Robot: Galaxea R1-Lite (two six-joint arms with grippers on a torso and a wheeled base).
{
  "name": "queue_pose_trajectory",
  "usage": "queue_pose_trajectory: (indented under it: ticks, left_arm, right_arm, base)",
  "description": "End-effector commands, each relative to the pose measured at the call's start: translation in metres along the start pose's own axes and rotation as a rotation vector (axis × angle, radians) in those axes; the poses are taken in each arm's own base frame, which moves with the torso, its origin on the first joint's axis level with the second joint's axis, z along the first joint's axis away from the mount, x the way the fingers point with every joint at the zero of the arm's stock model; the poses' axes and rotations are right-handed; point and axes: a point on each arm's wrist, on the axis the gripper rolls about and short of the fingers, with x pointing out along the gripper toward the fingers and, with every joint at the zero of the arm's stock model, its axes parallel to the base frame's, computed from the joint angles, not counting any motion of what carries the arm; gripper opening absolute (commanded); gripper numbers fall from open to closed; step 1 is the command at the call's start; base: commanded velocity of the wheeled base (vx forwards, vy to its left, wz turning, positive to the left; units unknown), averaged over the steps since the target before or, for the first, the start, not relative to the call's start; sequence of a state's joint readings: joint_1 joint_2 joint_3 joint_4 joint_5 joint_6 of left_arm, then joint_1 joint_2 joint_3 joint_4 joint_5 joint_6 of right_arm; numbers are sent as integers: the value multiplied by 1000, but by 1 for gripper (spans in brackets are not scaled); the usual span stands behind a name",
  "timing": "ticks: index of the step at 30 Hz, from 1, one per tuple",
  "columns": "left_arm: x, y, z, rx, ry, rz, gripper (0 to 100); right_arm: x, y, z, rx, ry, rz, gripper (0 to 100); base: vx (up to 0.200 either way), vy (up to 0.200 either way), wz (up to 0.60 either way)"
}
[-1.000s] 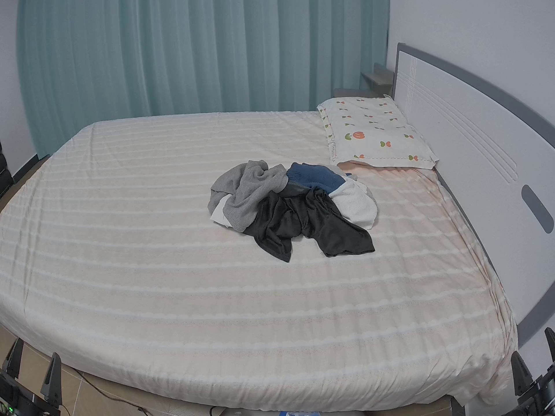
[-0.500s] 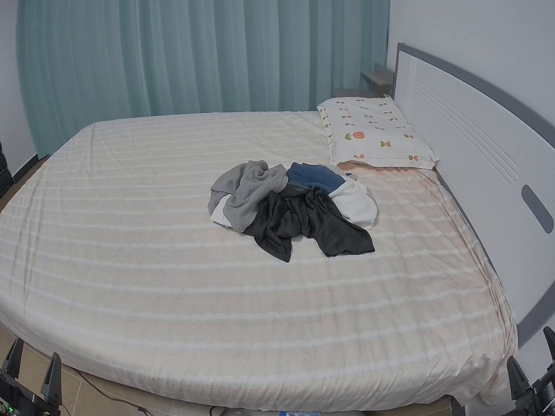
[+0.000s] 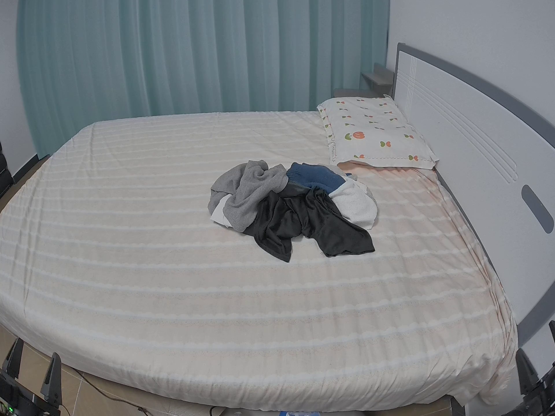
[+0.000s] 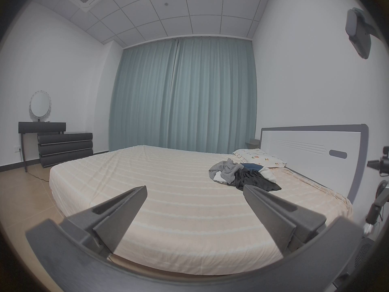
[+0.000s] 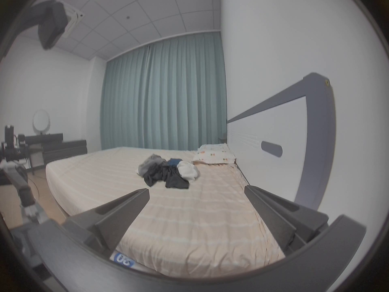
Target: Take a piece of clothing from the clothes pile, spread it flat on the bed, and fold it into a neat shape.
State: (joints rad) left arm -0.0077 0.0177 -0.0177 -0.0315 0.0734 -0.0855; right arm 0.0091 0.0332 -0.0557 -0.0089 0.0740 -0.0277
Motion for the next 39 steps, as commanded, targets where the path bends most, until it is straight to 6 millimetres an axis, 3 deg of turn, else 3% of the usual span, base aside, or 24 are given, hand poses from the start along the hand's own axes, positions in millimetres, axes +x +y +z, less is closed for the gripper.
queue_pose_trajectory:
  ticks: [1, 3, 6, 7, 8, 12, 13, 14, 16, 18, 19, 20, 21, 23, 24, 28, 39]
  left_arm:
    - [0, 0, -5, 0, 7, 1, 100]
    - [0, 0, -5, 0, 7, 1, 100]
    - [0, 0, -5, 0, 7, 1, 100]
    - [0, 0, -5, 0, 7, 1, 100]
    - [0, 0, -5, 0, 7, 1, 100]
    - [0, 0, -5, 0, 8, 1, 100]
    - [0, 0, -5, 0, 8, 1, 100]
    - [0, 0, -5, 0, 8, 2, 100]
    - [0, 0, -5, 0, 7, 1, 100]
    - [0, 0, -5, 0, 8, 1, 100]
    - [0, 0, -5, 0, 7, 2, 100]
    - [0, 0, -5, 0, 7, 1, 100]
    - [0, 0, -5, 0, 8, 2, 100]
    - [0, 0, -5, 0, 7, 1, 100]
    - [0, 0, -5, 0, 7, 2, 100]
    - [0, 0, -5, 0, 8, 1, 100]
    - [0, 0, -5, 0, 7, 1, 100]
  right_arm:
    - [13, -4, 133, -34, -88, 106, 100]
    - [36, -3, 123, -79, 75, 162, 100]
    - [88, -2, 111, 17, 312, 204, 100]
    - [88, -2, 111, 17, 312, 204, 100]
    - [122, 2, 104, 65, 401, 242, 100]
    - [190, 16, 86, 204, 478, 244, 100]
    - [190, 16, 86, 204, 478, 244, 100]
    - [223, 23, 74, 236, 489, 223, 100]
    - [259, 32, 54, 239, 509, 198, 100]
    - [278, 39, 43, 239, 519, 187, 100]
    - [299, 46, 32, 245, 533, 171, 100]
    - [300, 46, 31, 246, 536, 167, 100]
    - [324, 54, 21, 275, 557, 142, 100]
    - [325, 55, 21, 278, 557, 140, 100]
    - [358, 69, 5, 346, 577, 91, 100]
    - [392, 80, -18, 375, 628, 50, 100]
    - [451, 101, -57, 502, 693, -79, 100]
  base:
    - [0, 0, 0]
    - [0, 0, 0]
    - [0, 0, 0]
    - [0, 0, 0]
    - [0, 0, 0]
    - [0, 0, 0]
    - [0, 0, 0]
    - [0, 0, 0]
    - [0, 0, 0]
    - [0, 0, 0]
    - [0, 0, 0]
    - [0, 0, 0]
    - [0, 0, 0]
    - [0, 0, 0]
    - [0, 0, 0]
    - [0, 0, 0]
    - [0, 0, 0]
